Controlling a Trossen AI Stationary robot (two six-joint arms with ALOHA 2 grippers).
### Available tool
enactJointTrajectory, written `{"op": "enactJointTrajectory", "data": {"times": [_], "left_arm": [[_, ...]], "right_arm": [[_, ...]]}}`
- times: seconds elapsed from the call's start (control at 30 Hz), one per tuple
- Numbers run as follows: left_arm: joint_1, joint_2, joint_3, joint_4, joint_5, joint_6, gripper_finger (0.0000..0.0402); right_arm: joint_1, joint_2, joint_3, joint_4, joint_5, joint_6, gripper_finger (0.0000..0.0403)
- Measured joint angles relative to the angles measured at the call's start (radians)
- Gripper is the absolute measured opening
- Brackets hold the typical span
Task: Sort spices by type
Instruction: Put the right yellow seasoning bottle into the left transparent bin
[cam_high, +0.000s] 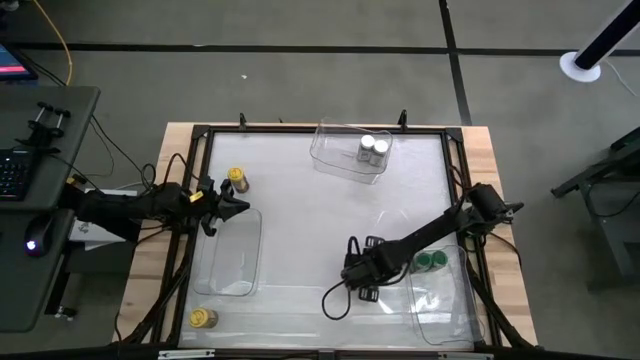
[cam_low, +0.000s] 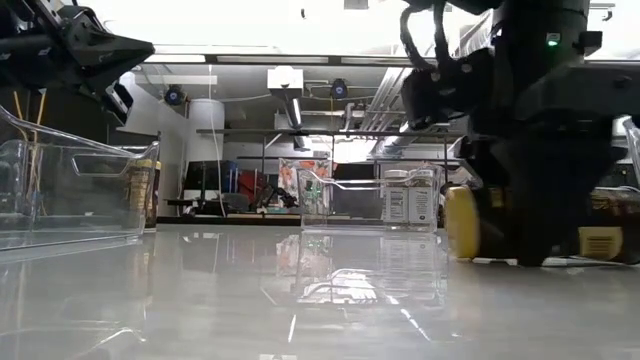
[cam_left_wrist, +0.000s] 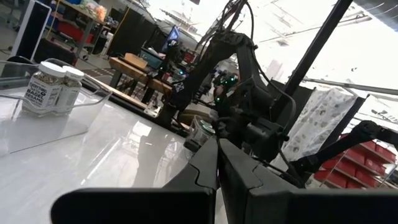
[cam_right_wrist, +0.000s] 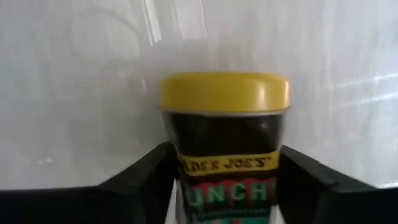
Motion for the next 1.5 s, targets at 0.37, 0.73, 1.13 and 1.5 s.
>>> {"op": "enactJointTrajectory", "data": {"times": [0.37, 0.73, 1.13, 1.5], "left_arm": [[0.000, 0.000, 0.000, -0.001, 0.000, 0.000, 0.0001], [0.000, 0.000, 0.000, -0.019, 0.000, 0.000, 0.0001], [0.000, 0.000, 0.000, -0.032, 0.000, 0.000, 0.0001], [0.000, 0.000, 0.000, -0.034, 0.000, 0.000, 0.0001]], "right_arm": [[-0.043, 0.003, 0.085, 0.460, 0.186, -0.168, 0.0186], [-0.139, 0.048, 0.088, 1.116, 0.281, -0.388, 0.0183], [-0.187, 0.316, 0.310, 1.408, 0.173, -0.455, 0.0183], [-0.196, 0.550, 0.723, 1.327, 0.129, -0.568, 0.0183]]}}
